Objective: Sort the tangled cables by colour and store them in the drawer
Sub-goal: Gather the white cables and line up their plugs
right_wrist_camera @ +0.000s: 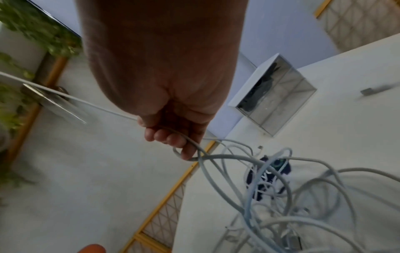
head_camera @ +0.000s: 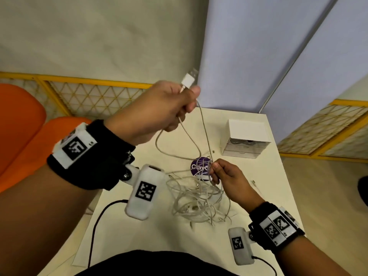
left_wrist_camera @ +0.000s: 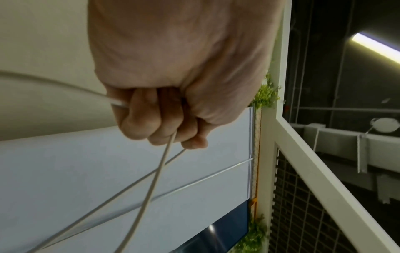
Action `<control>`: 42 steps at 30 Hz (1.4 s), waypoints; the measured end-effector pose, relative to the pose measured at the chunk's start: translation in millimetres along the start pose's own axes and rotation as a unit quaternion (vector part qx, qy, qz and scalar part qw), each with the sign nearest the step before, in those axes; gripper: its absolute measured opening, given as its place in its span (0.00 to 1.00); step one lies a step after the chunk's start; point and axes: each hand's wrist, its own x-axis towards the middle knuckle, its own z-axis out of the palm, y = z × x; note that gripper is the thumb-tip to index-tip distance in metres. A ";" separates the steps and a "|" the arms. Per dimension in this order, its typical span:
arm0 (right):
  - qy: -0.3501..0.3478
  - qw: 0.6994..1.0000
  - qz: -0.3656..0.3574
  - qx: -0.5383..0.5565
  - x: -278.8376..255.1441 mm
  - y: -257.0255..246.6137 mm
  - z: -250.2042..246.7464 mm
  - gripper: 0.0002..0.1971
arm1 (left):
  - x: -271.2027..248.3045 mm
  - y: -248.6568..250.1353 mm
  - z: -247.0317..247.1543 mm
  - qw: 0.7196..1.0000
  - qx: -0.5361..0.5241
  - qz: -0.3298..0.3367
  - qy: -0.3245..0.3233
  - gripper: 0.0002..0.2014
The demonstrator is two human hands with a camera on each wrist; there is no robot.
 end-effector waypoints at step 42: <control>-0.016 0.995 -0.042 -0.084 -5.2 2.0 14.5 0.13 | -9.3 -65.4 36.1 0.973 0.201 -0.099 -0.052 0.21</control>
